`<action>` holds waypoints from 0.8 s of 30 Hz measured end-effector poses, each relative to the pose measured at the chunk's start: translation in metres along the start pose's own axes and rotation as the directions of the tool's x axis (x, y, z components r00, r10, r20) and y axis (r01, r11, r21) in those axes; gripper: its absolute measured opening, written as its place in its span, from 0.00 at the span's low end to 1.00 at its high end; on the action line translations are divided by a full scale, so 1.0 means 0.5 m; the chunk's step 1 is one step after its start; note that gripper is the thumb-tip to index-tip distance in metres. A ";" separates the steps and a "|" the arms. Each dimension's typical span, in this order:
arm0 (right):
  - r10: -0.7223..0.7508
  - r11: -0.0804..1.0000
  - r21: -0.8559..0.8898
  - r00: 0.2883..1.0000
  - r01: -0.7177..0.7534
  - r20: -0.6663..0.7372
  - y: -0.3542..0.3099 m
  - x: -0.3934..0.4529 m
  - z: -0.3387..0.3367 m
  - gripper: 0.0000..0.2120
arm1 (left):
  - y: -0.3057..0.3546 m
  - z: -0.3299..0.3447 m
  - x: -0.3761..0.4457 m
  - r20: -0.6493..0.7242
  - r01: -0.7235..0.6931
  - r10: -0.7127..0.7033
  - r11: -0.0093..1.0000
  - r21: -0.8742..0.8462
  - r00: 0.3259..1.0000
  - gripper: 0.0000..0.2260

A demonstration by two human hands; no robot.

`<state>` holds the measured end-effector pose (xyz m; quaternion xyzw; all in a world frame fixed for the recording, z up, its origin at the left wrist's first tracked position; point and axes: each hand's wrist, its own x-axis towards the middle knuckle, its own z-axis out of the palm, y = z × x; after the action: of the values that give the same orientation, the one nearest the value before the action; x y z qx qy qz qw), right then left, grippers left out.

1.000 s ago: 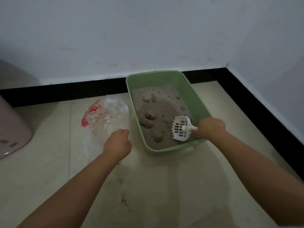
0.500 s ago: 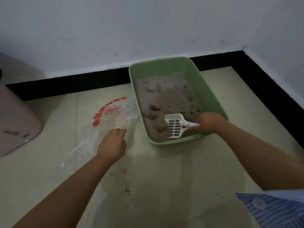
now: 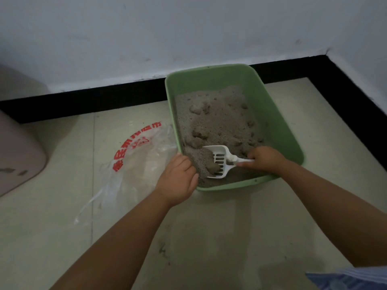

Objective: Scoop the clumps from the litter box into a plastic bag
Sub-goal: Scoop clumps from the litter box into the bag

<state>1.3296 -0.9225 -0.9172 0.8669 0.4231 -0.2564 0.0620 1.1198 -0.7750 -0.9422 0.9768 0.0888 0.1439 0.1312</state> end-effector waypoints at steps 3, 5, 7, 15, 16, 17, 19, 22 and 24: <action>-0.011 0.993 0.115 1.000 0.014 -0.029 0.006 0.002 0.000 0.27 | -0.010 0.006 0.003 -0.035 -0.042 0.042 0.999 -0.012 0.999 0.14; -0.007 0.983 0.181 0.999 0.016 -0.046 0.005 0.006 0.003 0.26 | -0.014 0.013 0.004 -0.068 -0.067 0.065 0.997 -0.037 0.996 0.14; 0.004 0.980 0.199 0.999 0.005 -0.047 0.001 0.015 0.007 0.26 | -0.018 0.018 0.007 -0.091 -0.090 0.086 0.995 -0.049 0.992 0.13; 0.054 0.957 0.287 0.998 -0.044 -0.029 0.005 0.011 -0.005 0.25 | -0.027 0.036 0.010 -0.143 -0.131 0.129 0.991 -0.010 0.981 0.13; 0.087 0.944 0.322 0.995 -0.069 -0.043 0.011 0.004 -0.011 0.25 | -0.027 0.036 0.010 -0.147 -0.143 0.141 0.990 -0.002 0.979 0.13; 0.130 0.918 0.386 0.989 -0.094 -0.069 0.020 -0.006 -0.017 0.25 | -0.028 0.037 0.010 -0.149 -0.156 0.155 0.988 0.004 0.977 0.13; 0.207 0.847 0.519 0.970 -0.112 -0.129 0.040 -0.023 -0.027 0.24 | -0.030 0.038 0.008 -0.161 -0.174 0.174 0.985 0.014 0.971 0.14; 0.270 0.852 0.504 0.943 -0.139 -0.197 0.052 -0.043 -0.037 0.23 | -0.030 0.040 0.006 -0.157 -0.174 0.175 0.984 0.019 0.972 0.14; 0.273 0.875 0.460 0.939 -0.153 -0.208 0.041 -0.051 -0.039 0.25 | -0.029 0.038 0.009 -0.161 -0.172 0.173 0.985 0.023 0.972 0.14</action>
<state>1.3401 -0.9472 -0.8898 0.9265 0.2602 -0.2171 -0.1633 1.1280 -0.7649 -0.9628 0.9665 0.0146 0.2334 0.1061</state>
